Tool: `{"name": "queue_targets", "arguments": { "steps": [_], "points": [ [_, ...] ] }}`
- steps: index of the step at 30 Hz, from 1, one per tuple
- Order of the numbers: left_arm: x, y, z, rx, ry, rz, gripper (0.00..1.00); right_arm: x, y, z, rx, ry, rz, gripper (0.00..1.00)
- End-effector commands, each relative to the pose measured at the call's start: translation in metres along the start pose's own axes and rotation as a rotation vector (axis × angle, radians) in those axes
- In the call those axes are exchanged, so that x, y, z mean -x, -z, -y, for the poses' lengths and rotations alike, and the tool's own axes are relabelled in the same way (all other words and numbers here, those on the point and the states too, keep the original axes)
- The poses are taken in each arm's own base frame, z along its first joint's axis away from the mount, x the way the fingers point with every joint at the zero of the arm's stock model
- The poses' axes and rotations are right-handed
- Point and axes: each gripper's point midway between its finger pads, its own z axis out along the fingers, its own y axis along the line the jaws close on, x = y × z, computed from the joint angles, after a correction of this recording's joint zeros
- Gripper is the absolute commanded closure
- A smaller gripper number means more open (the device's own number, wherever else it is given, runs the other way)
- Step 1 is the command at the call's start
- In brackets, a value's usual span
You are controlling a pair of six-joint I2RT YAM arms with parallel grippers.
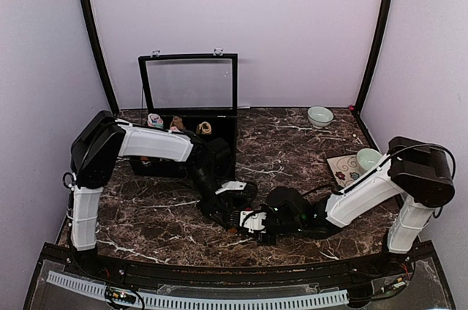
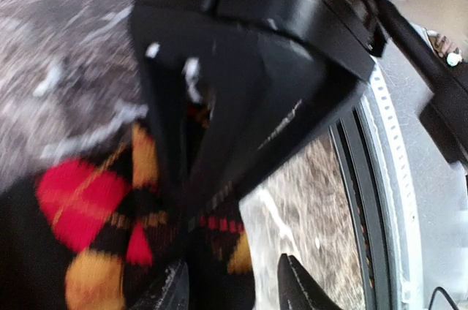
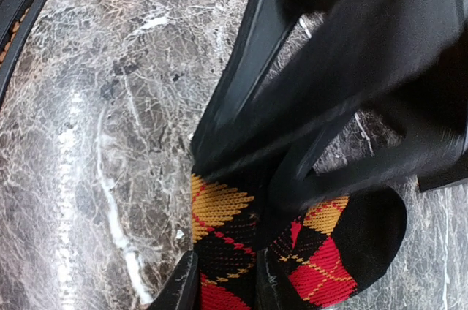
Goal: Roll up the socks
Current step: Roll the sock at the center of the board.
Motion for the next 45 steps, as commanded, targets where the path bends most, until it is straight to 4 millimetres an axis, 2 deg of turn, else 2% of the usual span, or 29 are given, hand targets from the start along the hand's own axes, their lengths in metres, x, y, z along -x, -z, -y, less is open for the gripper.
{"name": "queue_targets", "arguments": {
  "steps": [1, 7, 11, 13, 21, 27, 29, 35, 40, 45],
  "points": [
    [-0.007, 0.042, 0.012, 0.077, 0.068, 0.038, 0.58, -0.048, -0.004, -0.024, 0.093, -0.088, -0.157, 0.77],
    [-0.021, 0.085, 0.013, 0.288, 0.069, 0.090, 0.57, -0.054, -0.007, -0.032, 0.134, -0.161, -0.193, 0.84],
    [-0.023, 0.111, 0.012, 0.489, 0.001, 0.116, 0.57, -0.053, -0.009, -0.038, 0.174, -0.243, -0.208, 0.88],
    [-0.024, 0.118, 0.015, 0.552, -0.051, 0.125, 0.57, -0.049, -0.010, -0.042, 0.224, -0.323, -0.210, 0.89],
    [-0.050, 0.088, 0.046, 0.444, -0.132, 0.050, 0.56, -0.058, -0.014, -0.056, 0.376, -0.729, -0.231, 0.97],
    [-0.052, 0.046, 0.057, 0.449, -0.311, -0.073, 0.56, -0.060, -0.014, -0.053, 0.429, -0.968, -0.213, 0.97],
    [-0.043, 0.040, 0.051, 0.477, -0.360, -0.096, 0.56, -0.064, -0.013, -0.052, 0.445, -1.037, -0.219, 0.98],
    [-0.008, 0.042, 0.031, 0.553, -0.460, -0.077, 0.56, -0.080, -0.012, -0.047, 0.441, -1.189, -0.272, 1.00],
    [0.002, 0.028, 0.022, 0.550, -0.511, -0.112, 0.56, -0.088, -0.019, -0.040, 0.440, -1.265, -0.359, 0.99],
    [-0.001, 0.017, 0.011, 0.534, -0.497, -0.150, 0.58, -0.098, -0.023, -0.038, 0.439, -1.327, -0.414, 0.99]
  ]
}}
